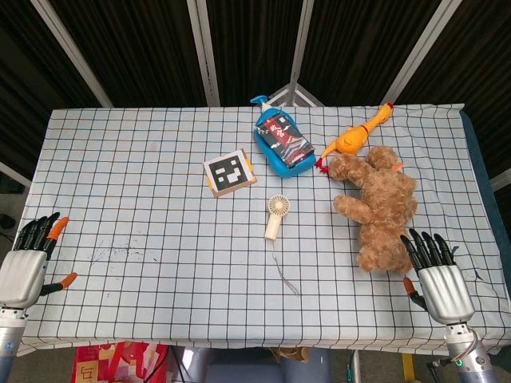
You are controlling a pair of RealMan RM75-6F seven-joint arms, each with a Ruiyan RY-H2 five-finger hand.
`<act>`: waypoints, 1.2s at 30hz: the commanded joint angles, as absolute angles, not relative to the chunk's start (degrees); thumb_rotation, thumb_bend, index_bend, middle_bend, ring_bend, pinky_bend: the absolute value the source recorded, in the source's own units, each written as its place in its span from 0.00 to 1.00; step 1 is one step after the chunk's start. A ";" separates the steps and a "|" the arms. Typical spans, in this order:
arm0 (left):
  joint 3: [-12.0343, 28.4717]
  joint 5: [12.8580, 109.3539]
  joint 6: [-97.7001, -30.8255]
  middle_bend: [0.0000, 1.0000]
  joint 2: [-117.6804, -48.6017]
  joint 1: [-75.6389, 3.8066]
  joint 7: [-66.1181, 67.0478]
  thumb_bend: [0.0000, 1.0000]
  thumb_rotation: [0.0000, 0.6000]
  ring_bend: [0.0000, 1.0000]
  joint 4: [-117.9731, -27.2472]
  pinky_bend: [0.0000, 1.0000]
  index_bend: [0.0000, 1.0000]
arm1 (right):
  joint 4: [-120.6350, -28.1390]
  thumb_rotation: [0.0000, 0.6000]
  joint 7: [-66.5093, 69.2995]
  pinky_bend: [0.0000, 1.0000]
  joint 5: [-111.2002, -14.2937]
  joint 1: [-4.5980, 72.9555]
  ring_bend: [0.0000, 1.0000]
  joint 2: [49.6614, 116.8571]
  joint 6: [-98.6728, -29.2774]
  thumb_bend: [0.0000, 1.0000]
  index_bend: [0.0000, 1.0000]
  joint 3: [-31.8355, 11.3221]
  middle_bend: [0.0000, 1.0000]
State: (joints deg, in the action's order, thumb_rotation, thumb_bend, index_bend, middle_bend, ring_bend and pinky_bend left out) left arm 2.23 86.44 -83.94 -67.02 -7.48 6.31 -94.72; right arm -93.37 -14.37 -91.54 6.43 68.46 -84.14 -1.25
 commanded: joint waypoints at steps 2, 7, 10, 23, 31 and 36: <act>2.20 86.48 -83.95 0.00 -67.01 -7.47 6.30 0.05 1.00 0.00 -94.72 0.00 0.00 | -93.34 1.00 -14.35 0.06 -91.54 6.42 0.00 68.48 -84.16 0.41 0.00 -1.26 0.00; 2.17 86.62 -84.11 0.00 -66.95 -7.42 6.36 0.05 1.00 0.00 -94.88 0.00 0.00 | -93.32 1.00 -14.24 0.06 -91.55 6.36 0.00 68.45 -84.28 0.41 0.00 -1.26 0.00; 2.10 86.74 -84.26 0.00 -66.94 -7.33 6.46 0.05 1.00 0.00 -94.88 0.00 0.00 | -93.52 1.00 -13.66 0.06 -91.87 6.43 0.00 68.46 -84.57 0.41 0.00 -1.38 0.00; 2.22 86.43 -83.82 0.00 -66.43 -7.44 4.63 0.05 1.00 0.00 -95.27 0.00 0.00 | -96.23 1.00 -7.89 0.71 -91.60 11.73 0.62 73.52 -81.95 0.41 0.00 -5.96 0.54; 2.40 86.09 -83.47 0.00 -65.86 -7.56 3.25 0.05 1.00 0.00 -95.27 0.00 0.00 | -96.87 1.00 -19.61 0.91 -84.25 19.55 0.89 80.92 -68.38 0.65 0.00 -7.87 0.80; 2.51 86.42 -83.83 0.00 -65.56 -7.54 2.44 0.05 1.00 0.00 -94.82 0.00 0.00 | -94.78 1.00 -31.25 0.91 -73.33 25.05 0.91 88.44 -60.18 0.75 0.00 -9.83 0.81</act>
State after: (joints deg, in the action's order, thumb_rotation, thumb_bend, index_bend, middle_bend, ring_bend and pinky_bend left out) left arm 2.52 86.40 -83.92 -65.64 -7.54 2.67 -94.83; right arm -95.91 -24.67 -79.71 21.17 83.63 -64.43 -8.16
